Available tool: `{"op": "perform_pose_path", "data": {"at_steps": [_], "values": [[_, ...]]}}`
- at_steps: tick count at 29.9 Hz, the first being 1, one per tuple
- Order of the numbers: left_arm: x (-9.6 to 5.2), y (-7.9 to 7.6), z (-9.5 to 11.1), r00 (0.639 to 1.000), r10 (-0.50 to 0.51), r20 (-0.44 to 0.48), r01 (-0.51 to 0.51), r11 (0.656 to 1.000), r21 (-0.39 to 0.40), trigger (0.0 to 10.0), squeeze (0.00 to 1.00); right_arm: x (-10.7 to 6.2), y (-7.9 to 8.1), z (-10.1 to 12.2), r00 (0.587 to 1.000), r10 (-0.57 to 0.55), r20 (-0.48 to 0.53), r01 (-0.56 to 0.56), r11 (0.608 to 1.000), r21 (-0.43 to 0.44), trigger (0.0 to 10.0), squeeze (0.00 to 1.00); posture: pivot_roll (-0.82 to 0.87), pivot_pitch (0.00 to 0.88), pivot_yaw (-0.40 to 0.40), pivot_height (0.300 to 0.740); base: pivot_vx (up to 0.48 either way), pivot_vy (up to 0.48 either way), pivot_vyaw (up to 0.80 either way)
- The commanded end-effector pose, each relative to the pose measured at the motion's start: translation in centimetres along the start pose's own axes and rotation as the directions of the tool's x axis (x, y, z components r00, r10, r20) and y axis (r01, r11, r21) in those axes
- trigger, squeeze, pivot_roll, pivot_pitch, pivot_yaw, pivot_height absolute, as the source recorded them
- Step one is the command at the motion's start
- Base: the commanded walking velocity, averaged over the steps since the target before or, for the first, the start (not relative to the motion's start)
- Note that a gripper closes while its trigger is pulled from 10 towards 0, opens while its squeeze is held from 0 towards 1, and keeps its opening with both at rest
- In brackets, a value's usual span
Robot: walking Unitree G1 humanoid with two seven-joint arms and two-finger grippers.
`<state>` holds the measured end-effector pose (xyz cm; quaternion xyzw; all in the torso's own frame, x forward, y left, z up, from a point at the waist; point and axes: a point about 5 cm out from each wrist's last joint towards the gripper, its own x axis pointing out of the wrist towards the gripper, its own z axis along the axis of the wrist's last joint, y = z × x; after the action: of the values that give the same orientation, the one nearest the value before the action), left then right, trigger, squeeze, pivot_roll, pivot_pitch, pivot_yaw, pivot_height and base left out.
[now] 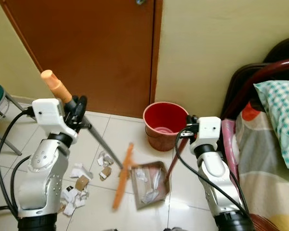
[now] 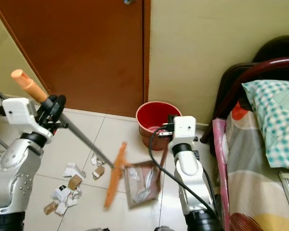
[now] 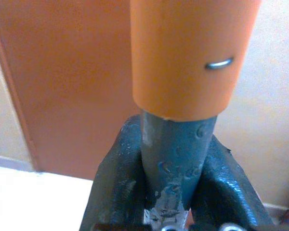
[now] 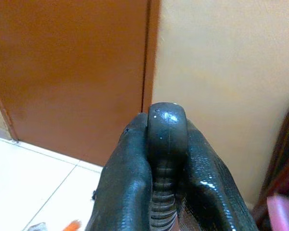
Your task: Sweep floor
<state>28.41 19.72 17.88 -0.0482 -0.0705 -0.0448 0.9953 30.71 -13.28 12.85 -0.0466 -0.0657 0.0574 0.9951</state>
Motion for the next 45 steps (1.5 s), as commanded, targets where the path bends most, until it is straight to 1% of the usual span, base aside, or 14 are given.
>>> {"op": "perform_pose_path", "data": {"at_steps": [1, 8, 10, 11, 12, 15, 19, 21, 24, 26, 29, 33, 36, 45], "values": [[-0.2, 0.2, 0.2, 1.000, 0.007, 0.021, -0.008, 1.000, 0.020, 10.0, 0.00, 0.0, -0.1, 0.9, 0.999, 0.021, 0.049, -0.019, 0.999, -0.048, 10.0, 0.00, 0.06, 0.154, 0.017, 0.740, 0.000, 0.000, 0.00], [-0.8, 0.1, -1.1, 0.999, 0.037, -0.013, -0.036, 0.999, 0.034, 10.0, 0.00, -0.1, 1.6, 1.1, 0.975, 0.220, 0.039, -0.216, 0.973, -0.084, 10.0, 0.00, 0.06, 0.152, 0.012, 0.740, 0.000, 0.000, 0.00], [-0.7, 0.0, -1.2, 0.999, 0.034, -0.016, -0.033, 0.999, 0.034, 10.0, 0.00, -0.1, 1.9, 1.1, 0.966, 0.256, 0.041, -0.248, 0.958, -0.146, 10.0, 0.00, 0.06, 0.149, 0.011, 0.740, 0.000, 0.000, 0.00], [-0.7, -0.3, -1.4, 0.999, 0.027, -0.019, -0.026, 0.999, 0.033, 10.0, 0.00, 0.0, 1.5, 1.3, 0.969, 0.236, 0.072, -0.209, 0.940, -0.268, 10.0, 0.00, 0.06, 0.143, 0.008, 0.740, 0.000, 0.000, 0.00], [-0.7, -0.3, -1.4, 0.999, 0.027, -0.019, -0.026, 0.999, 0.033, 10.0, 0.00, 0.0, 1.5, 1.3, 0.969, 0.236, 0.072, -0.209, 0.940, -0.268, 10.0, 0.00, 0.06, 0.143, 0.008, 0.740, 0.000, 0.000, 0.00], [-0.7, -0.5, -1.7, 0.999, 0.023, -0.024, -0.022, 0.999, 0.035, 10.0, 0.00, -0.2, 2.0, 1.3, 0.954, 0.292, 0.064, -0.276, 0.943, -0.186, 10.0, 0.00, 0.05, 0.138, 0.010, 0.740, 0.000, 0.000, 0.00], [-0.7, -0.5, -1.9, 0.999, 0.024, -0.027, -0.023, 0.999, 0.036, 10.0, 0.00, 0.0, 1.4, 1.2, 0.970, 0.234, 0.058, -0.226, 0.967, -0.121, 10.0, 0.00, 0.05, 0.138, 0.010, 0.740, 0.000, 0.000, 0.00], [-0.7, -0.5, -2.1, 0.999, 0.024, -0.030, -0.023, 0.999, 0.034, 10.0, 0.00, -0.4, 2.5, 1.3, 0.936, 0.347, 0.060, -0.329, 0.922, -0.202, 10.0, 0.00, 0.05, 0.137, 0.009, 0.740, 0.000, 0.000, 0.00], [-0.6, -0.7, -2.2, 0.999, 0.022, -0.034, -0.021, 0.999, 0.031, 10.0, 0.00, -0.3, 2.6, 1.3, 0.941, 0.333, 0.062, -0.307, 0.916, -0.258, 10.0, 0.00, 0.04, 0.137, 0.008, 0.740, 0.000, 0.000, 0.00], [-0.6, -0.9, -2.3, 0.999, 0.017, -0.035, -0.016, 0.999, 0.030, 10.0, 0.00, 0.2, 1.7, 1.3, 0.963, 0.263, 0.063, -0.240, 0.939, -0.247, 10.0, 0.00, 0.05, 0.138, 0.006, 0.740, 0.000, 0.000, 0.00], [-0.5, -0.9, -2.4, 0.999, 0.016, -0.034, -0.015, 0.999, 0.028, 10.0, 0.00, -0.4, 3.2, 1.4, 0.915, 0.399, 0.063, -0.378, 0.900, -0.215, 10.0, 0.00, 0.05, 0.138, 0.009, 0.740, 0.000, 0.000, 0.00], [-0.6, -1.0, -2.6, 0.999, 0.014, -0.040, -0.013, 1.000, 0.028, 10.0, 0.00, 0.5, 1.8, 1.4, 0.971, 0.233, 0.047, -0.236, 0.970, 0.053, 10.0, 0.00, 0.05, 0.138, 0.009, 0.740, 0.000, 0.000, 0.00], [-0.6, -1.0, -2.6, 0.999, 0.016, -0.042, -0.015, 1.000, 0.027, 10.0, 0.00, 0.4, 1.9, 1.6, 0.963, 0.262, 0.071, -0.259, 0.965, -0.044, 10.0, 0.00, 0.05, 0.138, 0.009, 0.740, 0.000, 0.000, 0.00], [-0.6, -1.1, -2.8, 0.999, 0.012, -0.045, -0.011, 0.999, 0.030, 10.0, 0.00, 0.7, 1.2, 2.5, 0.976, 0.188, 0.106, -0.187, 0.982, -0.017, 10.0, 0.00, 0.04, 0.143, 0.016, 0.740, 0.000, 0.000, 0.00]]}}
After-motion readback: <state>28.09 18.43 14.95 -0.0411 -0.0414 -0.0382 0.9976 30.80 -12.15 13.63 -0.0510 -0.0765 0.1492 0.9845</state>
